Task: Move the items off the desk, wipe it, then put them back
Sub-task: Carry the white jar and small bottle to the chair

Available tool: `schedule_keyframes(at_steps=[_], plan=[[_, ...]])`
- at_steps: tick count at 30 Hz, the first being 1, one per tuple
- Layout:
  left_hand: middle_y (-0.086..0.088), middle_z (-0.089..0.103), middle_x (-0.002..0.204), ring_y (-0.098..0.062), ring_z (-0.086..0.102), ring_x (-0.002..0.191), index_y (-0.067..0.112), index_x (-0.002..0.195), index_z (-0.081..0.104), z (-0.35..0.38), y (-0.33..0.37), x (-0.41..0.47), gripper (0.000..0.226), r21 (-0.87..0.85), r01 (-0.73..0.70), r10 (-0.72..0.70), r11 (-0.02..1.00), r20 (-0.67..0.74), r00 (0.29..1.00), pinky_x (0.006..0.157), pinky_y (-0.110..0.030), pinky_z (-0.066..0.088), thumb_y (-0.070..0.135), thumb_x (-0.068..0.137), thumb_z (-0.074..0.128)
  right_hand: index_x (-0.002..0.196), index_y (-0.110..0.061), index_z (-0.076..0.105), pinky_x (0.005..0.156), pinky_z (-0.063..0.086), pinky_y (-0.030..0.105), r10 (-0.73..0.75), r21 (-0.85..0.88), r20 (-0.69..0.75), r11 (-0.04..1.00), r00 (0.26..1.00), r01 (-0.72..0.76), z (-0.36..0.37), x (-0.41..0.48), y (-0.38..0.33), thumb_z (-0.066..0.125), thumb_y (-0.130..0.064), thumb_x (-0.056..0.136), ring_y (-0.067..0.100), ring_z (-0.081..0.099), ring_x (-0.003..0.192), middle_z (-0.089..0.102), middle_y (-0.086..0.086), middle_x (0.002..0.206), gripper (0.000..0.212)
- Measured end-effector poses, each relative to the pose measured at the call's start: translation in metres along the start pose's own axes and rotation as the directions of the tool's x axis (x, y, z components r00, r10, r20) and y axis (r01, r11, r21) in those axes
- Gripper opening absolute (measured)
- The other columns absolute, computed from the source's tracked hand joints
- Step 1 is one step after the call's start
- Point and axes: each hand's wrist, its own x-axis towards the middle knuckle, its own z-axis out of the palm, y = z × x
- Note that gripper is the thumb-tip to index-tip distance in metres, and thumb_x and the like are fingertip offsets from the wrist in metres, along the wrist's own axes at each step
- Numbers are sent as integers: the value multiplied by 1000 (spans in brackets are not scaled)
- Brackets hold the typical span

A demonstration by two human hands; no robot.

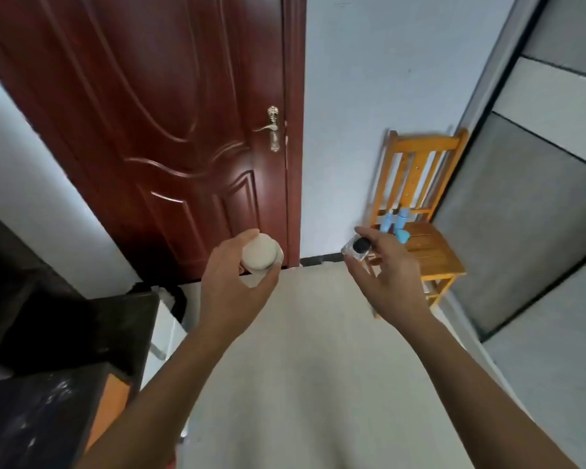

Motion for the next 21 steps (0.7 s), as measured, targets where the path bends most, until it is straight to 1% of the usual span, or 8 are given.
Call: schedule_keyframes(at_steps=[2,3,5,7,10,13,16,21], plan=[[38,51,115,0,55,107,39,124,54,59,30,12,51,-43,-20,21,999,25,999,86,-26,52,50,79,72,129,-18,63,80,44,5,50,-25,-25,998,998,-51,-44,8,45,76,-24,88,-4,57,92,63,-13,105,43],[36,52,115,0,55,107,37,125,54,86,44,17,51,-58,-34,36,998,36,999,86,-25,52,49,79,74,129,-19,63,81,49,13,67,-34,-33,997,997,-69,-65,13,65,75,-26,89,2,59,93,64,-12,106,42],[28,54,116,0,54,106,30,126,56,136,71,30,54,-87,-51,57,995,66,996,86,-13,47,46,79,77,128,-20,63,81,54,26,94,-66,-40,993,995,-96,-101,25,102,72,-31,91,9,62,97,67,-8,106,40],[18,57,118,0,53,106,26,126,57,173,92,42,55,-106,-49,61,993,109,992,84,-3,39,42,78,77,129,-24,62,81,52,21,134,-94,-55,986,989,-138,-129,36,130,71,-36,90,5,61,97,67,-11,106,42],[14,57,120,-3,53,109,22,128,58,222,111,61,57,-129,-59,80,990,169,982,85,-2,39,39,77,77,129,-26,62,78,46,7,171,-93,-89,979,981,-179,-156,57,168,69,-41,89,0,59,97,63,-17,105,43],[12,58,121,-3,52,108,18,127,59,268,113,89,58,-141,-66,95,988,204,974,80,1,39,39,76,77,130,-30,61,80,49,11,191,-118,-94,972,977,-202,-165,89,210,69,-41,90,-3,58,100,61,-21,109,42],[15,57,118,-6,54,103,21,127,59,311,101,123,58,-140,-40,71,989,229,971,74,-2,42,36,75,81,128,-35,60,81,54,20,226,-136,-100,962,969,-239,-161,124,249,67,-42,89,-5,57,100,58,-28,105,41],[14,57,123,-4,51,100,23,130,56,384,73,199,63,-135,-27,62,991,261,963,75,-4,40,36,75,83,134,-34,56,82,55,22,275,-186,-106,939,956,-291,-144,200,304,62,-50,90,1,59,101,65,-14,117,47]])
